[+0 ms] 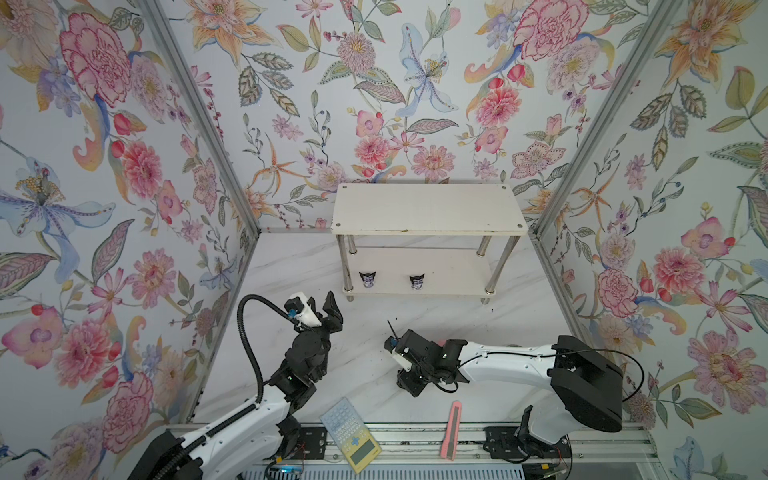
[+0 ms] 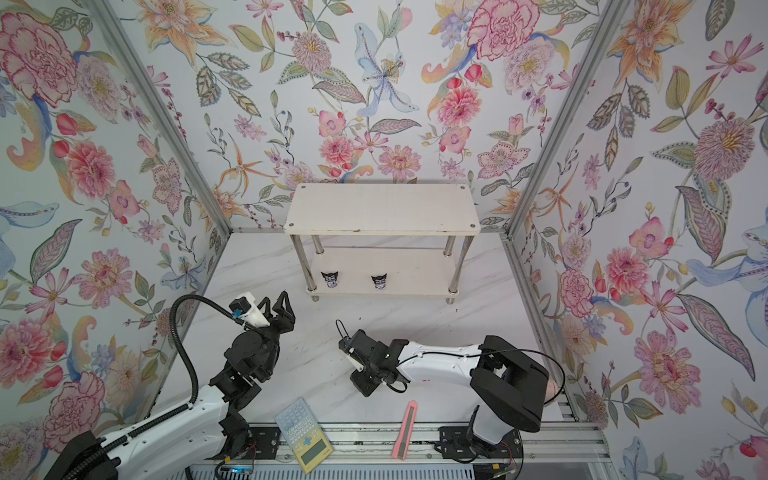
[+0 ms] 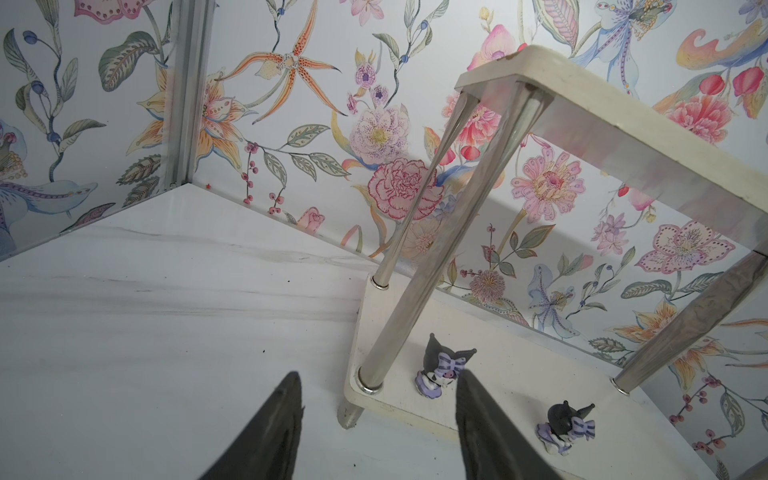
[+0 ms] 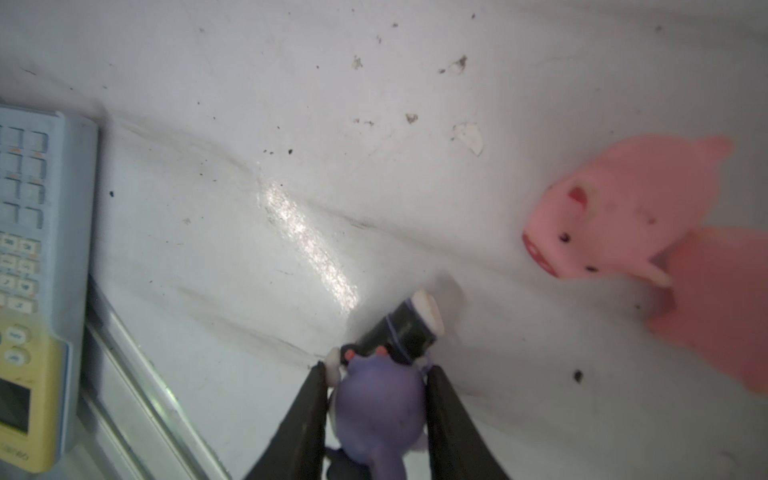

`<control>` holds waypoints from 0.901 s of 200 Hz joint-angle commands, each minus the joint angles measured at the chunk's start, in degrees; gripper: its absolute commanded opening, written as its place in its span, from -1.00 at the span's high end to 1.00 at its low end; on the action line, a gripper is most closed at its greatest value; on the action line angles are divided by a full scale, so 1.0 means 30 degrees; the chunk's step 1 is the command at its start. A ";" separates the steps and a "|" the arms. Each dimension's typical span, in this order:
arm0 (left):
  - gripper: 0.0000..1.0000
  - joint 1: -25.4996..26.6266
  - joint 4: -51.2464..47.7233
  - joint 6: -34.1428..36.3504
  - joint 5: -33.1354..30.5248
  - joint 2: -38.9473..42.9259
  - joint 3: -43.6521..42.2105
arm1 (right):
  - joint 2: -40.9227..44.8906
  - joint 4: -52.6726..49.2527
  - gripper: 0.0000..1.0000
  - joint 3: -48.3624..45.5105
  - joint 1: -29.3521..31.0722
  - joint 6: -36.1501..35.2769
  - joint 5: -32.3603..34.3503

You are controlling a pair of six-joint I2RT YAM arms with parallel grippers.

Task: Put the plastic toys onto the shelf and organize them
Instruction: 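Lift the purple figure and carry it under the shelf's upper tier with the right gripper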

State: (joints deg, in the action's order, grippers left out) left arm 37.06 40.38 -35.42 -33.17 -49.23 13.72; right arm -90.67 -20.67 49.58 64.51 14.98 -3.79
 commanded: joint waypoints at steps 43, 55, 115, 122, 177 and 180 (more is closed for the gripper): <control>-0.21 -0.0372 0.0549 -0.0203 0.0044 0.0516 -0.0556 | -0.0126 -1.0300 0.68 0.4508 0.0353 0.0329 0.4326; -0.21 -0.0374 0.0624 -0.0234 0.0070 0.0564 -0.0616 | -0.0476 -1.2427 0.70 0.5498 0.0058 0.0074 0.5577; -0.20 -0.0422 0.0427 -0.0352 0.0167 0.1219 -0.0808 | -0.1852 -1.5084 0.93 0.7668 -0.4437 -0.3449 0.9383; -0.20 -0.0427 0.0365 -0.0330 0.0159 0.1333 -0.0798 | -0.2166 -1.5084 0.94 0.7908 -0.4957 -0.3823 1.0171; -0.20 -0.0502 0.0075 0.0021 -0.0019 0.1529 -0.0621 | -0.4293 -1.3660 1.00 1.0476 -0.7551 -0.6733 1.2495; -0.20 -0.0519 0.0075 0.0050 0.0018 0.1503 -0.0617 | -0.4336 -1.3566 1.00 1.0582 -0.7667 -0.6863 1.2464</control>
State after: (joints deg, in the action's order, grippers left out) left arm 36.32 41.15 -36.01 -33.19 -44.88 12.23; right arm -102.52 -62.85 77.89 43.77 0.03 30.30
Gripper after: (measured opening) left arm 0.603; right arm 0.351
